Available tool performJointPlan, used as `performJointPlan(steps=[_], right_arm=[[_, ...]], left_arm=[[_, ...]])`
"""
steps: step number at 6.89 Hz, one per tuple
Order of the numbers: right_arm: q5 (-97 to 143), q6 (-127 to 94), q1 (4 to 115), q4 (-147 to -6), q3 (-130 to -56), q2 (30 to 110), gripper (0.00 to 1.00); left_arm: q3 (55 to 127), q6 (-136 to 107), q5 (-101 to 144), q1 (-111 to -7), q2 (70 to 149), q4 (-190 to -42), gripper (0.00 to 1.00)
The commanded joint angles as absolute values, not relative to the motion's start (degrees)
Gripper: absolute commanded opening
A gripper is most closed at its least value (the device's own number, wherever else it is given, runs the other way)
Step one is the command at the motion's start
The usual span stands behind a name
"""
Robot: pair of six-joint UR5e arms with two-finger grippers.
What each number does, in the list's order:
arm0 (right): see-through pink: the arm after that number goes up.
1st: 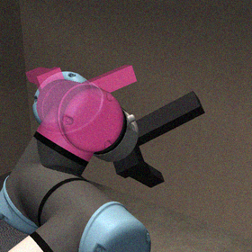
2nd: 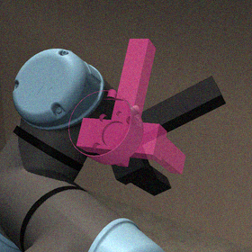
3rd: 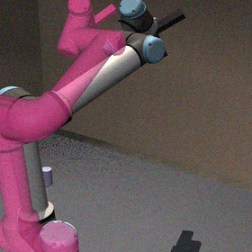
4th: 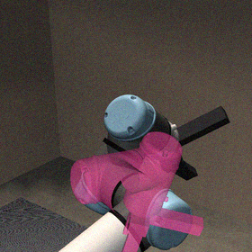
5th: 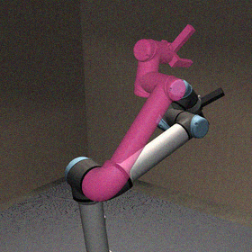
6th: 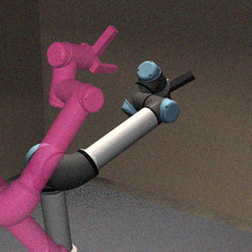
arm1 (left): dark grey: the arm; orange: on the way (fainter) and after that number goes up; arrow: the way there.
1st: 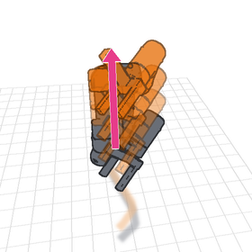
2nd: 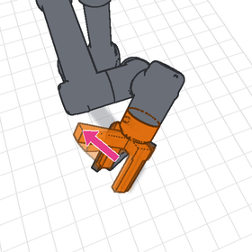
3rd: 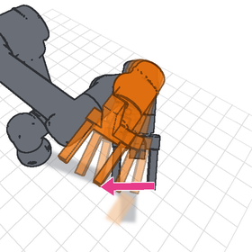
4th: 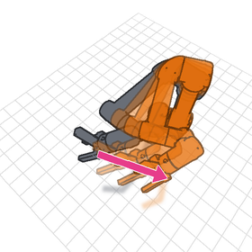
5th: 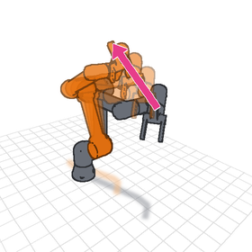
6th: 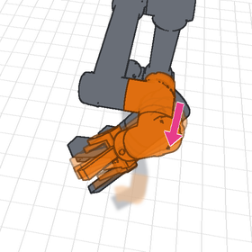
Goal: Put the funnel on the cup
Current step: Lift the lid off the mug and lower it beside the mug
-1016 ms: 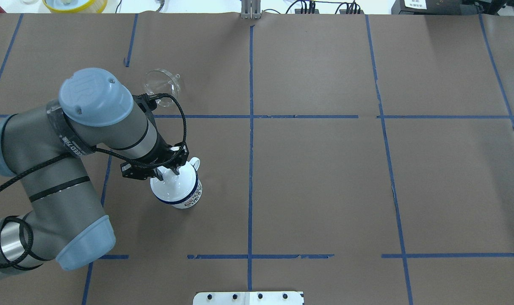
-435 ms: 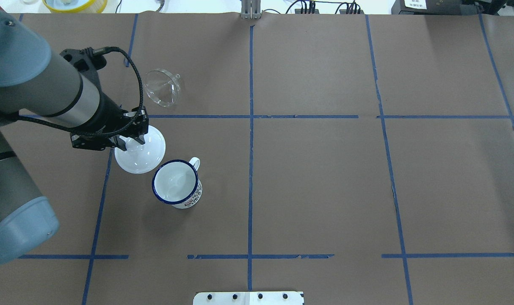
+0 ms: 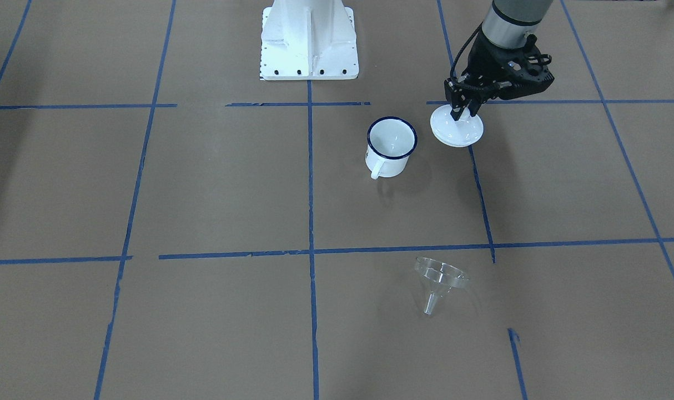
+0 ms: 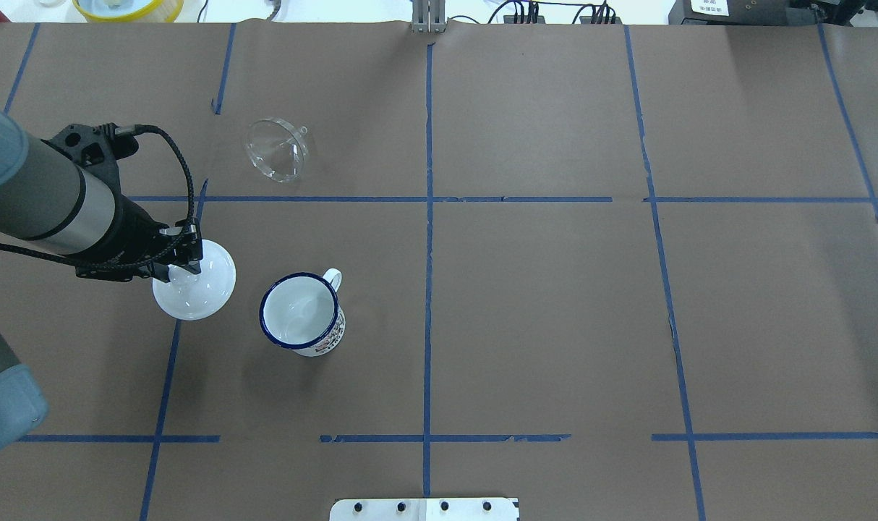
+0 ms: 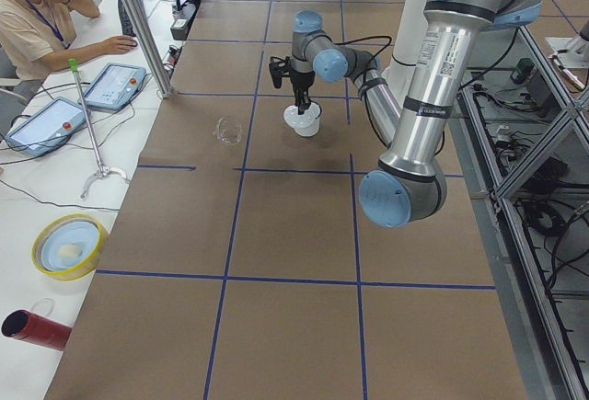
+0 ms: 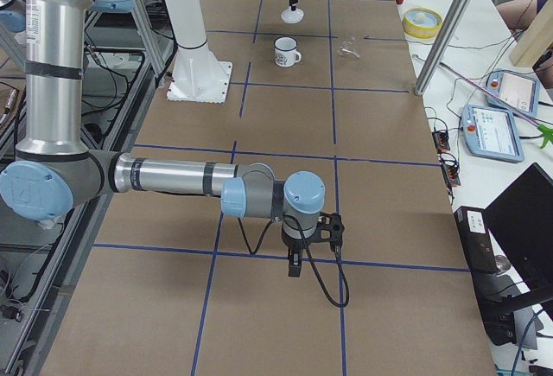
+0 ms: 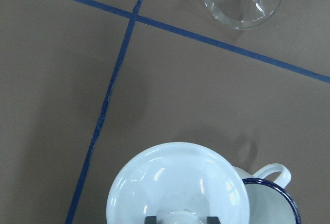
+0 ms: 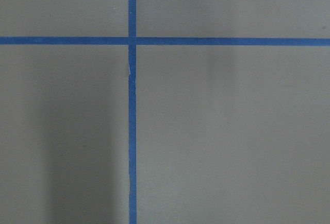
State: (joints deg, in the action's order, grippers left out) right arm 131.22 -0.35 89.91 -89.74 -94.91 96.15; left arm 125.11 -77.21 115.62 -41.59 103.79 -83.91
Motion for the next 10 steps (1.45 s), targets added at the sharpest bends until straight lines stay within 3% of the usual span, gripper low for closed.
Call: performJointPlan(steps=[1,4,7,8,10], right_arm=[[131.22,-0.35,89.91,-89.74,-94.83,96.15,1.0],[131.22,-0.35,89.91,-89.74,-94.92,96.15,1.0],[131.22,-0.35,89.91,-89.74,-94.92,96.15,1.0],[131.22,-0.35,89.91,-89.74,-94.92,96.15,1.0],[131.22,-0.35,89.91,-89.74,-94.92,96.15,1.0]], left_arm=[[119.56,-79.97,115.93,-38.61,101.52,-90.85,0.0],[110.07,-82.52,116.1,-36.13,101.25,-100.16,0.0],[108.72,-82.88,116.19,-35.07,100.29,-102.11,0.0],[108.81,-82.79,116.19,-35.07,100.2,-102.3,0.98],[110.56,-82.97,116.28,-35.94,100.37,-101.87,1.0]])
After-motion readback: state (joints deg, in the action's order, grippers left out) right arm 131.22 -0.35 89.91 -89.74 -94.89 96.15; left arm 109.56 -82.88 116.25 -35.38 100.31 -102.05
